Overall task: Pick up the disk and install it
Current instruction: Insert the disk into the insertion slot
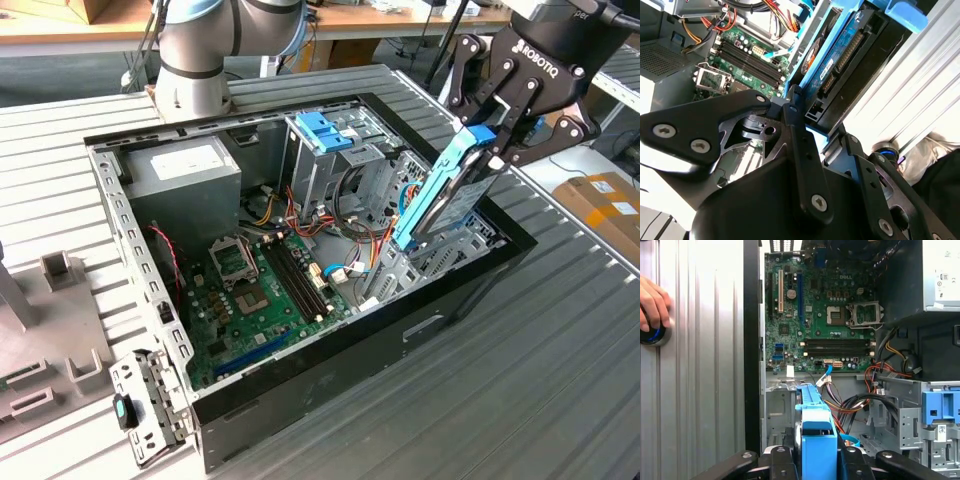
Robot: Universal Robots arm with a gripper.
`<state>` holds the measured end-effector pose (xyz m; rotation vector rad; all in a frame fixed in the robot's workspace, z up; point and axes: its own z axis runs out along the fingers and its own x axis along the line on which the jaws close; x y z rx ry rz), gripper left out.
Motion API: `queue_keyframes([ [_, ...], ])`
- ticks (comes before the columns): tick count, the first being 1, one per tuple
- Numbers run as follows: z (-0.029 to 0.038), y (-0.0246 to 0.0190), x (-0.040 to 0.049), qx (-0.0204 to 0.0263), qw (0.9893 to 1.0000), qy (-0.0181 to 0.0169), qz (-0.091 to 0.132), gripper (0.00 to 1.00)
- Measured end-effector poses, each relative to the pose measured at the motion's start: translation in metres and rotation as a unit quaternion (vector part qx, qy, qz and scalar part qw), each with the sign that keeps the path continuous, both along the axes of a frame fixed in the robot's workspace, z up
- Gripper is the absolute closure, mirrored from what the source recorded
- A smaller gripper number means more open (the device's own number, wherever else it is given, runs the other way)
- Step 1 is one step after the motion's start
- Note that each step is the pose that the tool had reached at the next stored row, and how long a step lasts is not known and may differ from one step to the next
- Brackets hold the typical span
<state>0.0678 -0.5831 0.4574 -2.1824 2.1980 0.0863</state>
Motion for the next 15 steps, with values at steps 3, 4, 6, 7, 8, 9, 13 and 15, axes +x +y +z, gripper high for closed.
queue_keyframes([
  [3,-0.0022,0.0001,0.0011,-0.0001,1.0,0.0001,0.0,0.63],
  [4,-0.0026,0.0001,0.0028,-0.0002,1.0,0.0001,0.002,0.63],
  [6,-0.0034,0.0001,0.0041,-0.0001,1.0,0.0002,0.007,0.63],
  [7,-0.004,0.0001,0.0049,-0.0002,1.0,0.0002,0.006,0.63],
  [8,-0.0042,0.0001,0.0052,-0.0002,1.0,0.0001,0.006,0.63],
  [9,-0.0045,0.0001,0.0055,-0.0002,1.0,0.0001,0.005,0.63],
  [13,-0.006,0.0007,0.0071,-0.0001,1.0,0.0002,0.004,0.63],
  [15,-0.007,0.0015,0.0072,-0.0001,1.0,0.0002,0.003,0.63],
])
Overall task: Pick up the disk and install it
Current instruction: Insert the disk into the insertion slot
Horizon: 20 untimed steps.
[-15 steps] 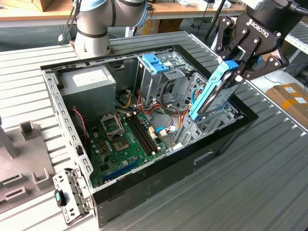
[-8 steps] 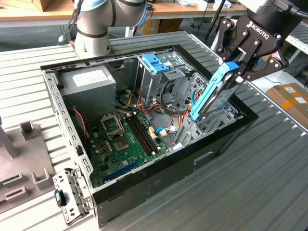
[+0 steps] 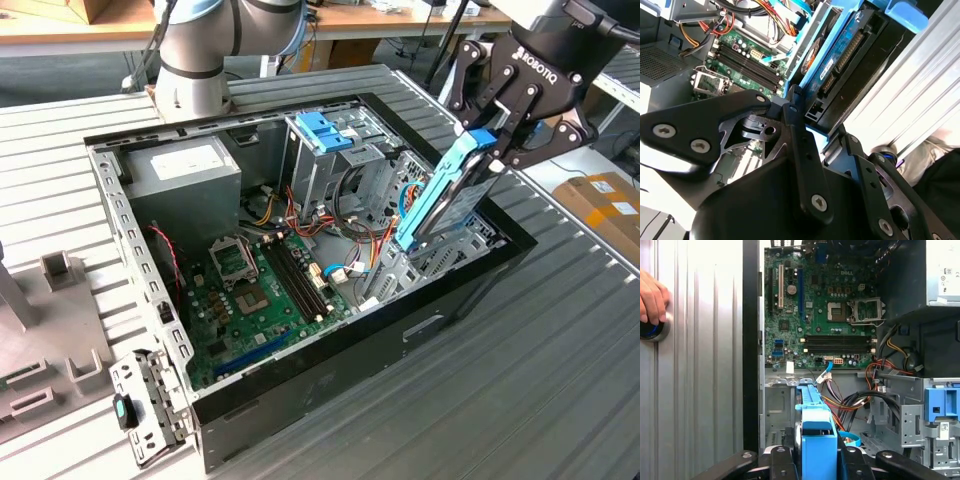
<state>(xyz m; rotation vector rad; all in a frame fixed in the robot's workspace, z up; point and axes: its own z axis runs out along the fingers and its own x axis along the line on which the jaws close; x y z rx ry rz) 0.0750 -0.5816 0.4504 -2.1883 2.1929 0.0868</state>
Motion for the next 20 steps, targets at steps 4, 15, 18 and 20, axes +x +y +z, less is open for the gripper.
queue_keyframes([
  [4,-0.0018,0.0009,0.0007,-0.0001,1.0,0.0,-0.001,0.63],
  [15,-0.0081,0.0024,0.0008,-0.0001,0.9998,0.0,-0.019,0.63],
  [18,-0.0107,0.0026,0.0008,-0.0002,0.9998,0.0,-0.019,0.63],
  [20,-0.0151,0.0025,0.0008,-0.0001,0.9998,0.0001,-0.019,0.63],
])
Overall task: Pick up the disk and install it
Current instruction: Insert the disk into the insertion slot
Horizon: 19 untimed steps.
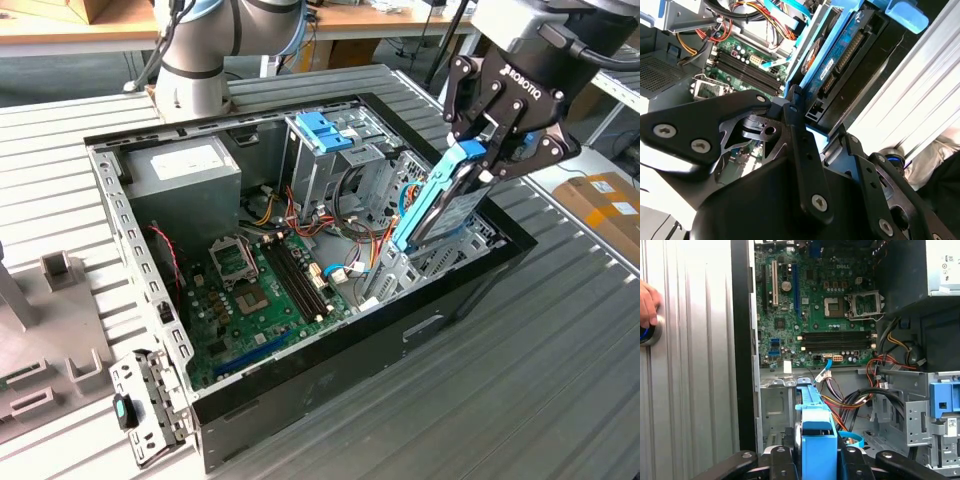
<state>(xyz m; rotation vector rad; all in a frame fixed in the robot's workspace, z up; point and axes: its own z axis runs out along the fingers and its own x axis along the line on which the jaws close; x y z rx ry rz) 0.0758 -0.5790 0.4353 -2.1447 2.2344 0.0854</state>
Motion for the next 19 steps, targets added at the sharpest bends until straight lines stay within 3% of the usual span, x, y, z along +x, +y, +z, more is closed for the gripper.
queue_keyframes([
  [19,-0.0154,0.0,-0.0009,0.0,1.0,0.0,0.0,0.63],
])
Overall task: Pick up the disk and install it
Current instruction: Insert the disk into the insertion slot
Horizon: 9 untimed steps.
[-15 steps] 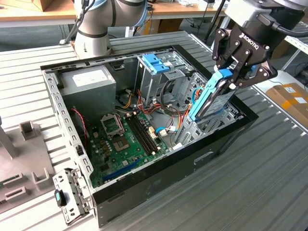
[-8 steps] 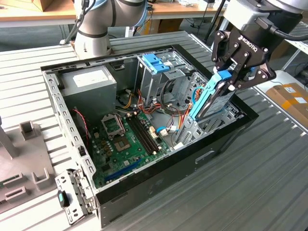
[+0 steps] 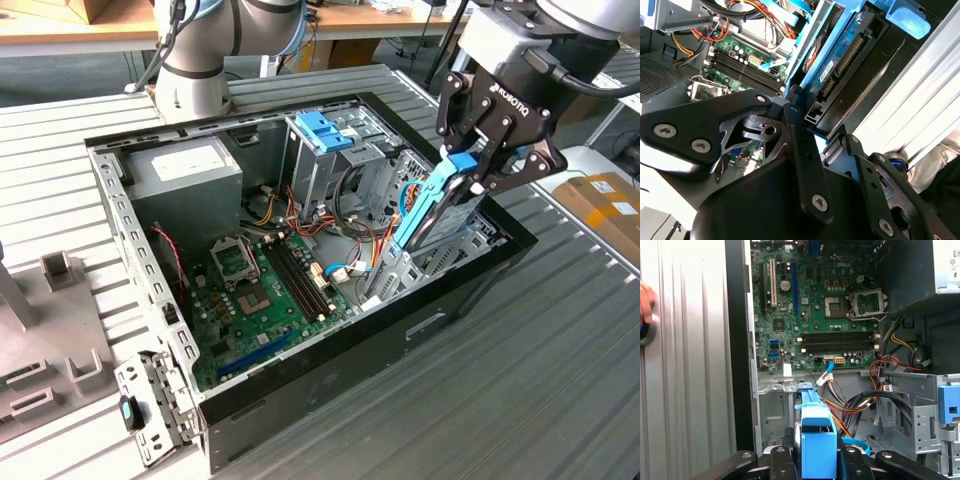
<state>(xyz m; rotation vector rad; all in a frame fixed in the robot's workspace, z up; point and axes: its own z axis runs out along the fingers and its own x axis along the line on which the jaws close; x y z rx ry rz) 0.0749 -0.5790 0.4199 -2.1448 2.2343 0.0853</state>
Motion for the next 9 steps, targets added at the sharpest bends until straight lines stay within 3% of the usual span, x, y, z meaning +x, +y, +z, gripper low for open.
queue_keyframes([
  [9,-0.007,0.0,0.0,0.0,1.0,0.0,0.0,0.63],
])
